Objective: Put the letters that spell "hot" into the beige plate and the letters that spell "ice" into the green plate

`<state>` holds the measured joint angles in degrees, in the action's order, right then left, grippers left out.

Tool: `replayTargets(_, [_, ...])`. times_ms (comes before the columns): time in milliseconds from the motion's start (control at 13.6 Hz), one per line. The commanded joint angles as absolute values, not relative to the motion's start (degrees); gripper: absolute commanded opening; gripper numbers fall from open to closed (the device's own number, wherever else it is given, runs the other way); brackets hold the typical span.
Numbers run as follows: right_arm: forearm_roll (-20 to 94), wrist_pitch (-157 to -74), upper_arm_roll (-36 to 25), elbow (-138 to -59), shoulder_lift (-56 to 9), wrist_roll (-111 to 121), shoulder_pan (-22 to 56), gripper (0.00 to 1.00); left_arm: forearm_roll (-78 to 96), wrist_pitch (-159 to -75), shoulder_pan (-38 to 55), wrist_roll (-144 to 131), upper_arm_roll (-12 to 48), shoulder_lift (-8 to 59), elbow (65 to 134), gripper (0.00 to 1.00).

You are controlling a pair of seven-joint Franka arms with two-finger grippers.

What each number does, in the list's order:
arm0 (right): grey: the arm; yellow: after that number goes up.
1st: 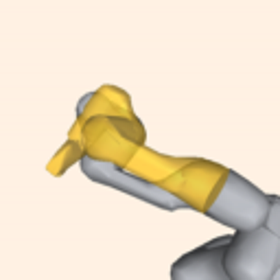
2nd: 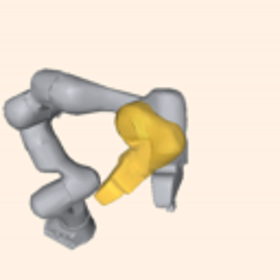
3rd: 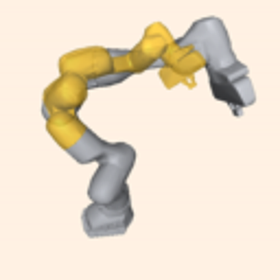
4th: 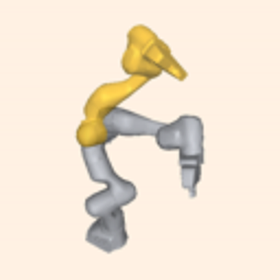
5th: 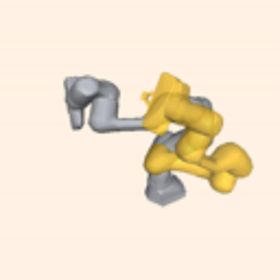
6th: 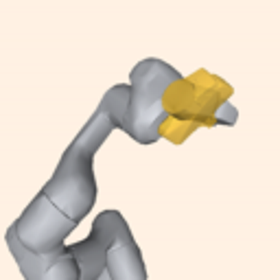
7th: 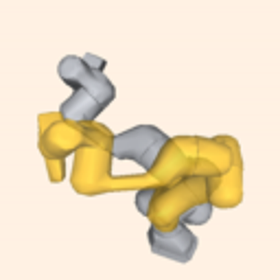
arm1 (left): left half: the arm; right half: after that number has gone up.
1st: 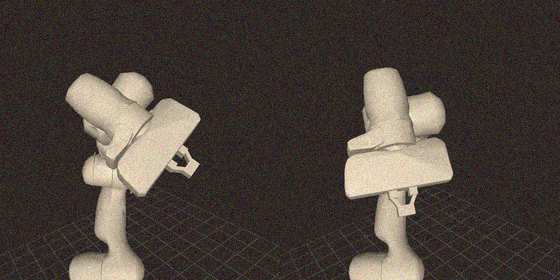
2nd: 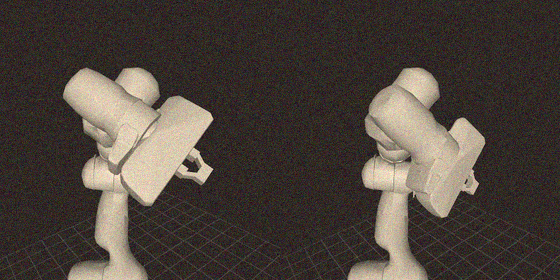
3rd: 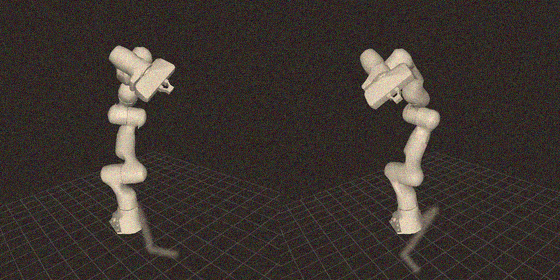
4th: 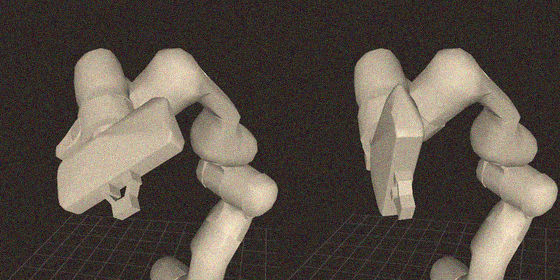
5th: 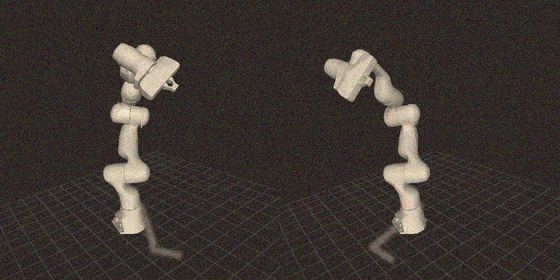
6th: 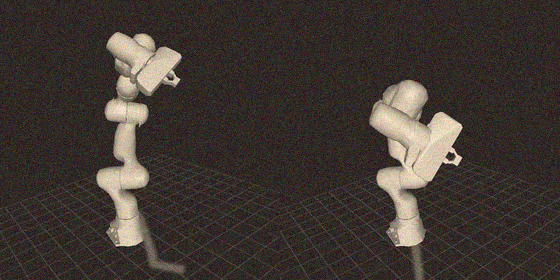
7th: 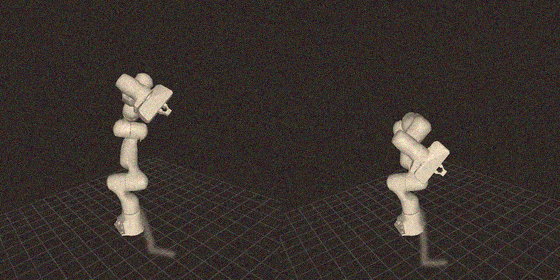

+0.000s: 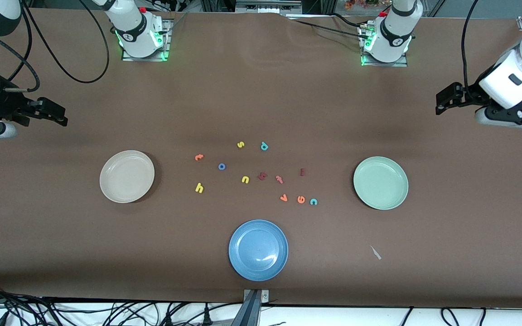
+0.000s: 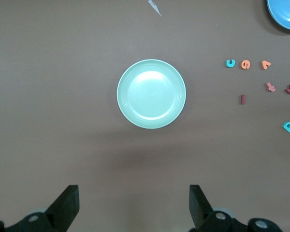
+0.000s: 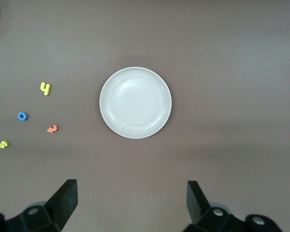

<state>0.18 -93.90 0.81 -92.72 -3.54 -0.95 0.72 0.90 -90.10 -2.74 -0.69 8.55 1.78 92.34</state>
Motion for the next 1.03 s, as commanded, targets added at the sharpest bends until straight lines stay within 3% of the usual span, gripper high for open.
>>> replayTargets(0, [0.6,-92.8,1.1,-92.4,-3.6,-0.4,0.4,1.0,0.1,-92.4,-0.6,0.3,9.0,6.0,90.8,1.0])
replayTargets(147, [0.6,-92.8,1.1,-92.4,-3.6,-0.4,0.4,1.0,0.0,-95.7,3.9,-0.2,9.0,8.7,90.3,1.0])
replayTargets(514, [0.5,-92.8,1.1,-92.3,-3.6,-0.4,0.4,1.0,0.4,-99.9,12.2,0.1,9.1,20.5,81.4,1.0])
replayTargets(735, [0.6,-92.6,1.1,-92.4,-3.6,-0.4,0.4,1.0,0.4,-108.3,13.4,-0.1,9.1,26.8,80.9,1.0])
replayTargets(955, [1.0,-92.4,1.1,-92.4,-3.6,-0.6,0.4,1.0,0.3,-111.7,13.9,-0.2,9.0,32.5,80.9,1.0])
